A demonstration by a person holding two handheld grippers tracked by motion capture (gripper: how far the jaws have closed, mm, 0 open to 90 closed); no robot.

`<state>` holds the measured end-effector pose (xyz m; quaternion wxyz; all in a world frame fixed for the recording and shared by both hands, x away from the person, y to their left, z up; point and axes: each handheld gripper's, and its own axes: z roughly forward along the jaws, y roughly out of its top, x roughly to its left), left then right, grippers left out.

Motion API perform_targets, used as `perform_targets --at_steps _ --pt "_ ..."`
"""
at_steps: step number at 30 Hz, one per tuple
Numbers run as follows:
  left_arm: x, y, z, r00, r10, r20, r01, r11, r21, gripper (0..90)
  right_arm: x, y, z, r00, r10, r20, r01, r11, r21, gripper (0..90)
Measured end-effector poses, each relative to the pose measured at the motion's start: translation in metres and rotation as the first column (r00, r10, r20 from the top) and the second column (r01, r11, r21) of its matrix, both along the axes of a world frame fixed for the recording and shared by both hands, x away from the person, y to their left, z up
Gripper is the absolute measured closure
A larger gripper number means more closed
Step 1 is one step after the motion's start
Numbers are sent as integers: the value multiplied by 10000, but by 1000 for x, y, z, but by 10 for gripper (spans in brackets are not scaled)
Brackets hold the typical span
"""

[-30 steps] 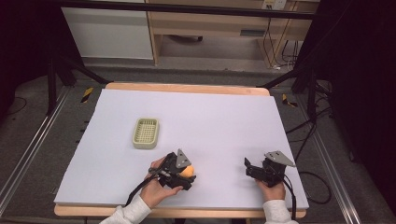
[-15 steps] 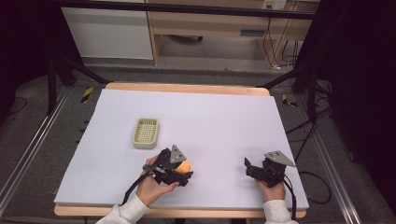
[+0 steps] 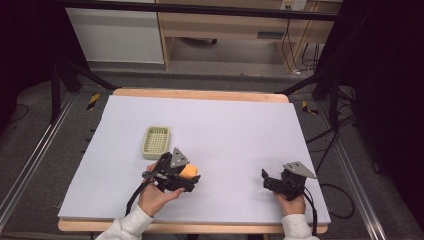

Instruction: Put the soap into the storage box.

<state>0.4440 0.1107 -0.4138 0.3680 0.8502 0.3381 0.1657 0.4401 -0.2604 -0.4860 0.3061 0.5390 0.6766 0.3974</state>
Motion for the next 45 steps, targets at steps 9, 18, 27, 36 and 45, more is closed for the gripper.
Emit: perform_targets --at_steps 9,18,27,36,45 --pt "4 12 6 9994 342 81 -341 9993 -162 264 0 0 0 10000 3 -8 -3 10000 35 37" --pt "8 27 14 9971 740 194 -733 9967 -342 263 0 0 0 10000 6 -13 -6 10000 39 37" --pt "14 38 19 9944 1025 249 -1014 9939 -438 263 0 0 0 10000 1 -33 -1 10000 45 37" --pt "23 53 26 9882 1489 368 -1466 9875 -578 264 1 0 0 9999 -12 -107 13 10000 67 38" --pt "37 70 35 9744 2154 640 -2099 9742 -823 264 1 0 0 9999 -10 -129 11 10000 27 38"
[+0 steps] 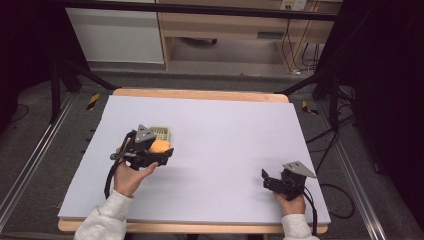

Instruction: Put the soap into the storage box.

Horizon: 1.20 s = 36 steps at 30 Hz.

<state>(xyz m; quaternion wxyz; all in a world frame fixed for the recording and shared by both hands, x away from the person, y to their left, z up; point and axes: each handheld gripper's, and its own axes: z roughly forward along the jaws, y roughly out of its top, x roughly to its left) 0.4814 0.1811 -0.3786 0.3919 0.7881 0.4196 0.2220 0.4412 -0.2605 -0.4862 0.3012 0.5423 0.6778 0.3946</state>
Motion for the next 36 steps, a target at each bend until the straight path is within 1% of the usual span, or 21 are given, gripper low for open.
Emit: perform_targets --at_steps 4,5,7,9,14,19,22,26,28,30,36 --pt "7 3 0 9997 227 27 -227 9997 11 264 0 0 0 10000 28 19 -28 10000 -27 38" --pt "9 3 0 9998 214 11 -214 9998 30 264 0 0 0 10000 28 24 -27 10000 -29 38" --pt "12 3 -2 9995 323 19 -323 9995 10 264 0 0 0 10000 32 28 -31 10000 -32 38" --pt "15 3 -3 9993 375 2 -375 9993 78 264 0 0 0 10000 27 34 -27 10000 -26 38" --pt "23 3 -8 9981 613 -87 -613 9981 35 264 0 0 0 10000 38 42 -37 10000 -37 38" --pt "31 4 -12 9966 815 -126 -812 9966 161 264 0 0 0 10000 38 35 -38 10000 -25 38" --pt "36 5 -15 9946 1031 -120 -1029 9945 184 264 0 0 0 10000 31 33 -31 10000 -24 38" --pt "43 8 -19 9916 1286 -146 -1281 9912 325 264 0 0 0 10000 32 23 -32 10000 0 38" --pt "45 9 -21 9894 1453 -81 -1448 9887 395 263 0 0 0 10000 39 21 -39 10000 -5 38" --pt "48 11 -22 9880 1540 -86 -1536 9875 359 264 0 0 0 10000 34 29 -34 10000 -7 38" --pt "54 15 -27 9850 1718 -165 -1710 9844 418 263 0 0 0 10000 38 39 -38 10000 -31 38"
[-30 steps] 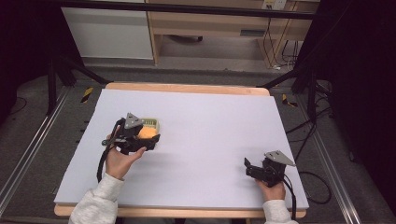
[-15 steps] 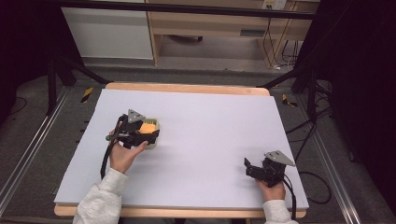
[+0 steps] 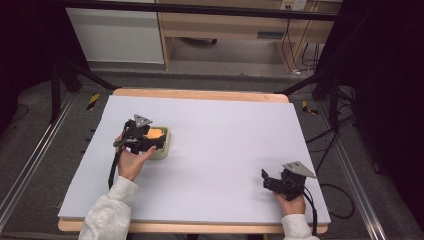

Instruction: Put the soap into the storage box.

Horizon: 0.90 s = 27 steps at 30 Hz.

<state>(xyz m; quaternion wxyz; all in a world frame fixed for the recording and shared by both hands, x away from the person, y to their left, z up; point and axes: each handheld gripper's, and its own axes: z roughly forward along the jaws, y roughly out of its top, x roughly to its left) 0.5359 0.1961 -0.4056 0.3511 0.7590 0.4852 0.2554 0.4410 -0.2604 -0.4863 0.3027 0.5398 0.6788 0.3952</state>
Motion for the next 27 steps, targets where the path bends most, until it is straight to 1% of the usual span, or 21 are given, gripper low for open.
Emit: perform_targets --at_steps 7,12,21,27 --pt "9 1 -7 9998 148 -116 -148 9999 16 264 0 0 0 10000 -10 -37 10 10000 52 38" --pt "14 2 -13 9993 237 -288 -235 9997 82 264 0 0 0 10000 -10 -37 11 10000 68 38" --pt "18 0 -25 9986 276 -451 -266 9994 240 264 0 0 0 10000 -12 -38 12 10000 74 38" --pt "20 1 -31 9980 287 -566 -275 9994 225 263 0 0 0 10000 -2 -40 3 10000 65 38"
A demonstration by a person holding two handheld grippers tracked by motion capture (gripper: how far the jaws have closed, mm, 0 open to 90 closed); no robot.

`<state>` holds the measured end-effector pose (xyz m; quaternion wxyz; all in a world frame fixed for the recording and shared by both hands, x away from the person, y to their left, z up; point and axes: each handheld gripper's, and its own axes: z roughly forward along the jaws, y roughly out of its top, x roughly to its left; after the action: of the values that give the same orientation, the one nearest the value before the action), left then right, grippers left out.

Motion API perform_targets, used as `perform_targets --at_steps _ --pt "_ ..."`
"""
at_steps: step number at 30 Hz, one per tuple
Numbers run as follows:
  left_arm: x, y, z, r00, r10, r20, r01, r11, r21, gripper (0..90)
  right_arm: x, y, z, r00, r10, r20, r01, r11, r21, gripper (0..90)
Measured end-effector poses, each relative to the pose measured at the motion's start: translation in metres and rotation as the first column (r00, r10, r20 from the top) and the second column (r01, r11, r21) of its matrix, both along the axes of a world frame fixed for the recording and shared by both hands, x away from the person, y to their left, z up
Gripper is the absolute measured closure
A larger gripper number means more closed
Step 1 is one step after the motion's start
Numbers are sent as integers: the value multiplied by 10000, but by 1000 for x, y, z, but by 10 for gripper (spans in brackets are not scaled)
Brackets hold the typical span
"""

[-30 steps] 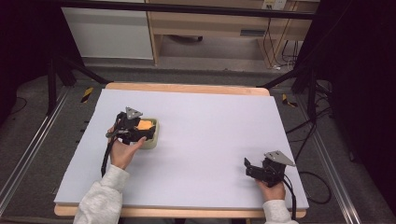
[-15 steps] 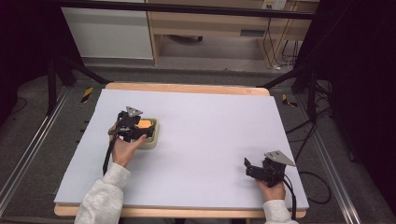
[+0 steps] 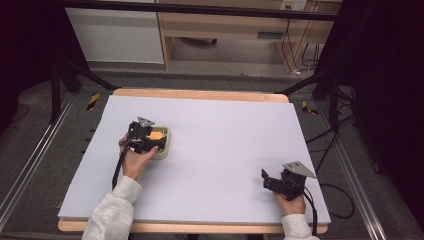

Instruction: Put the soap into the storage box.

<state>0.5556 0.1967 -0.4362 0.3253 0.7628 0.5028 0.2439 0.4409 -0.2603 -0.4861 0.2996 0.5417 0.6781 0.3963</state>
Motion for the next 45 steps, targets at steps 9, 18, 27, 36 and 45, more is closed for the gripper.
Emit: perform_targets --at_steps 9,18,27,36,45 --pt "1 -1 -4 10000 17 13 -17 10000 75 263 0 0 0 10000 16 32 -16 10000 -28 38" --pt "3 -2 -10 10000 1 -81 0 10000 66 263 0 0 0 10000 22 45 -21 10000 -41 38" --pt "3 -5 -13 10000 -4 -67 5 10000 63 262 0 0 0 10000 21 71 -21 10000 -51 38" --pt "1 -6 -11 9999 -81 73 79 9997 243 233 -1 0 0 10000 24 70 -23 10000 -62 38" --pt "-2 0 -6 9999 -120 -31 119 9999 -40 209 -1 0 0 10000 35 64 -35 10000 -61 38"
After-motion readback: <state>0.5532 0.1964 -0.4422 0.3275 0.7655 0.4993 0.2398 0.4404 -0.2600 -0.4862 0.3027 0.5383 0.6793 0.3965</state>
